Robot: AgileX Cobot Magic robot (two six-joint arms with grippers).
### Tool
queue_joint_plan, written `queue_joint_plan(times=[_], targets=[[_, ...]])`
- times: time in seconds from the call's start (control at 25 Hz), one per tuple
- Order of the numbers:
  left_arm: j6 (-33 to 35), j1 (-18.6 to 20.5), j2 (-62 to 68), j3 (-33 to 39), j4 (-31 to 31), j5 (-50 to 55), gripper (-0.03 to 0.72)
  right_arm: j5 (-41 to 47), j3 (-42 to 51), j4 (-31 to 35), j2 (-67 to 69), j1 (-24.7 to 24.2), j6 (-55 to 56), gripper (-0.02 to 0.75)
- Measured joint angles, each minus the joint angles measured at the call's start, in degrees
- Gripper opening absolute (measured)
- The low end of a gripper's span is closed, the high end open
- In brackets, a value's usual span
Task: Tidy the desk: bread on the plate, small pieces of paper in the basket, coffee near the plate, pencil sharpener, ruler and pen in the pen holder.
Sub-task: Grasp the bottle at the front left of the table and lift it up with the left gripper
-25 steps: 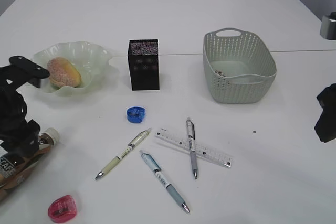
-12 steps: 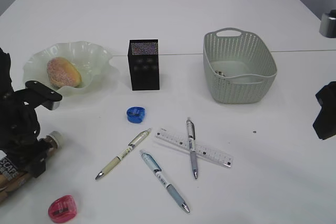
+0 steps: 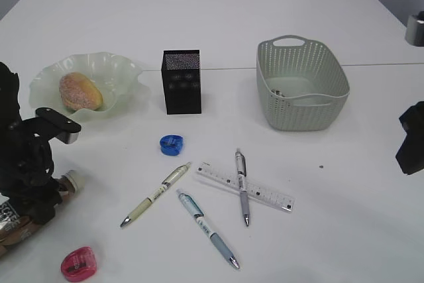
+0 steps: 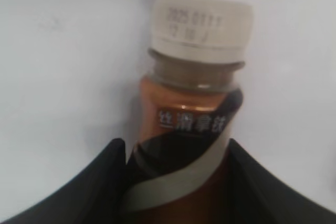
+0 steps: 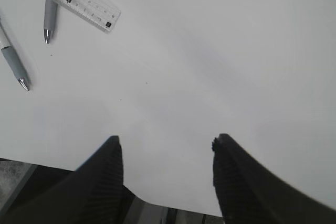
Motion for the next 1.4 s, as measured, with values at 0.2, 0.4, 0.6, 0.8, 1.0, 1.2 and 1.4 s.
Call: queue_joint_plan(times=[0.2, 0.4, 0.6, 0.8, 1.0, 1.2, 1.4], targets=[[0.0, 0.0, 0.0, -0.1, -0.6, -0.2, 0.359, 0.0, 0.0, 0.0, 0.0, 0.0, 0.0, 0.407], [0.0, 0.0, 0.0, -0.2, -2.1, -1.2, 0.357, 0.0, 0.0, 0.0, 0.0, 0.0, 0.0, 0.406], [0.0, 0.1, -0.7, 0.1, -6.8, -3.3, 0.356, 0.0, 0.0, 0.0, 0.0, 0.0, 0.0, 0.406], [0.0, 0.2, -7.1, 4.3, -11.4, -13.7, 0.356, 0.0, 0.0, 0.0, 0.0, 0.0, 0.0, 0.406], [0.0, 0.2, -16.2, 12.6, -11.9, -24.5, 0.356, 0.0, 0.0, 0.0, 0.0, 0.0, 0.0, 0.406], [0.0, 0.2, -24.3, 22.7, -12.0, -39.5, 0.356, 0.0, 0.0, 0.0, 0.0, 0.0, 0.0, 0.406], [-3.7, 0.2, -27.3, 33.0, -12.2, -62.4, 0.355, 0.0, 0.0, 0.0, 0.0, 0.0, 0.0, 0.406]])
